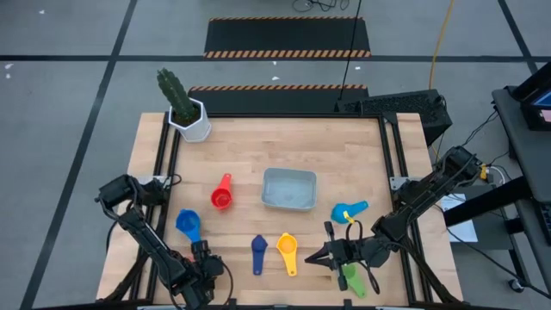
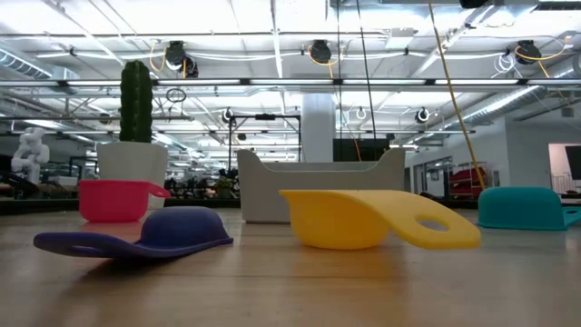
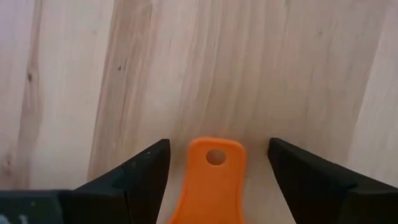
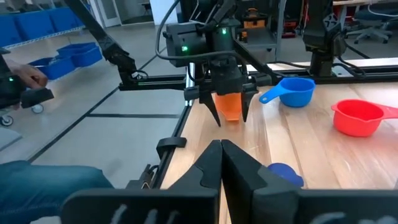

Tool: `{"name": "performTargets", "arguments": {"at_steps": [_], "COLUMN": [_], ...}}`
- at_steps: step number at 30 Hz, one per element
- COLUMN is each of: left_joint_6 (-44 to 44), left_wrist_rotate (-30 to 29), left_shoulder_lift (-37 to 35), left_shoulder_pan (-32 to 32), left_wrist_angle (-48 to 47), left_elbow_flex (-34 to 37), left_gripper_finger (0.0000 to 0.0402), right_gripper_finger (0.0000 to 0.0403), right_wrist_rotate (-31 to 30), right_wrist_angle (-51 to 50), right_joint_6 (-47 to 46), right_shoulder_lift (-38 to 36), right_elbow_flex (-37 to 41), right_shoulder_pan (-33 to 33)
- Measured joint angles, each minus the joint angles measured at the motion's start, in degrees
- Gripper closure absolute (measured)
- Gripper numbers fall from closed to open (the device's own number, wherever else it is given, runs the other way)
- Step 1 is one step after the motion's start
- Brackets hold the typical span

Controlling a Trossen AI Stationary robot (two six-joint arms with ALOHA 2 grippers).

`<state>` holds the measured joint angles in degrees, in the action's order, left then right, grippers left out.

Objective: Nest measuring cups in basket
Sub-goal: Put the orange measuring cup into the bin

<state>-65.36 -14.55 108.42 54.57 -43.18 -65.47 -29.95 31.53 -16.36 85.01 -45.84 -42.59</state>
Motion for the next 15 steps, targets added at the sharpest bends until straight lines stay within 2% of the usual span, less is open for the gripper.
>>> {"name": "performTargets", "arguments": {"at_steps": [4, 15], "left_joint_6": [-1.38, 0.91], "left_wrist_rotate": [-0.02, -0.78], "left_shoulder_lift": [0.08, 0.28], "left_shoulder_pan": [0.07, 0.55], "left_wrist_angle": [0.22, 1.90], "left_elbow_flex": [0.07, 0.16], "left_gripper_finger": [0.0139, 0.0265], "right_gripper_finger": [0.0403, 0.0403], "right_wrist_rotate": [0.00, -0.02], "right_wrist_angle": [-0.03, 0.06], "right_joint_6": [0.20, 0.35], "right_shoulder_lift": [0.00, 0.00], "right_elbow_flex": [0.00, 0.00], "right_shoulder_pan": [0.00, 0.00]}}
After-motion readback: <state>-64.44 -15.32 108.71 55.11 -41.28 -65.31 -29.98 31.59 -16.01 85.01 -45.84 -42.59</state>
